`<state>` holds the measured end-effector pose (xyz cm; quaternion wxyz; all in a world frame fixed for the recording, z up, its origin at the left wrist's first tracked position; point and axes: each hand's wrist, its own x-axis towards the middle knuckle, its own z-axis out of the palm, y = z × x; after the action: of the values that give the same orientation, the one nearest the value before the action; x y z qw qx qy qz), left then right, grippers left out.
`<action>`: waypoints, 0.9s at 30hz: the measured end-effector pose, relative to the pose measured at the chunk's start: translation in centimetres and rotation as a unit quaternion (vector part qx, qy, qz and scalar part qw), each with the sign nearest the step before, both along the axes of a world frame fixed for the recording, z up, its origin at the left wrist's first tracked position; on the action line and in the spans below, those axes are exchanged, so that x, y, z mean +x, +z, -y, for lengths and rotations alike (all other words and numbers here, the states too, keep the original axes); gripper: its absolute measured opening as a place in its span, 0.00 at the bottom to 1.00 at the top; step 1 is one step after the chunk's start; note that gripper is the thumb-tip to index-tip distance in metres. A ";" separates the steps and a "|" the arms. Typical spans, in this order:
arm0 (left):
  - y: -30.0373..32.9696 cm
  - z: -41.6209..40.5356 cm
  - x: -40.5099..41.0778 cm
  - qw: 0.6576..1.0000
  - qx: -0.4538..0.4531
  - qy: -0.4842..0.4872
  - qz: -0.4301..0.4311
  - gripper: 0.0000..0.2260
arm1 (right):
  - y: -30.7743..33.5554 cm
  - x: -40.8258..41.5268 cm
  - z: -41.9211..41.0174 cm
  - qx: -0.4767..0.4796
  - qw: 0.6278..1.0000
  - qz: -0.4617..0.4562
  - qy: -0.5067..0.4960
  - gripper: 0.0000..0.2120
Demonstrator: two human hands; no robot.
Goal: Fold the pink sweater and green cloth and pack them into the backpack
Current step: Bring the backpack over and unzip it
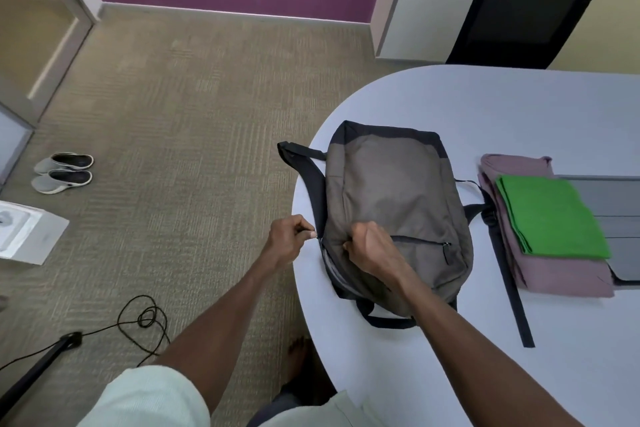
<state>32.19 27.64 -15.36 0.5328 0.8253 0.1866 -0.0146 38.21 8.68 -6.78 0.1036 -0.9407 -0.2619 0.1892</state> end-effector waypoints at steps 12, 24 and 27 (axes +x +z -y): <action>0.1 -1.0 7.1 0.998 0.063 -0.012 -0.008 0.02 | 0.6 1.4 2.0 0.018 1.000 -0.015 0.008 0.13; 0.3 -0.9 12.6 0.987 0.150 0.022 -0.056 0.03 | 1.8 3.0 4.4 0.063 0.995 -0.082 0.015 0.10; 0.0 -0.5 12.8 0.985 0.150 0.040 -0.070 0.03 | 1.5 2.9 4.1 0.068 0.994 -0.080 0.009 0.10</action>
<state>44.96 28.10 -15.40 0.3889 0.8846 0.2563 -0.0231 41.07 4.59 -5.33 0.1867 -0.9108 -0.2734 0.2466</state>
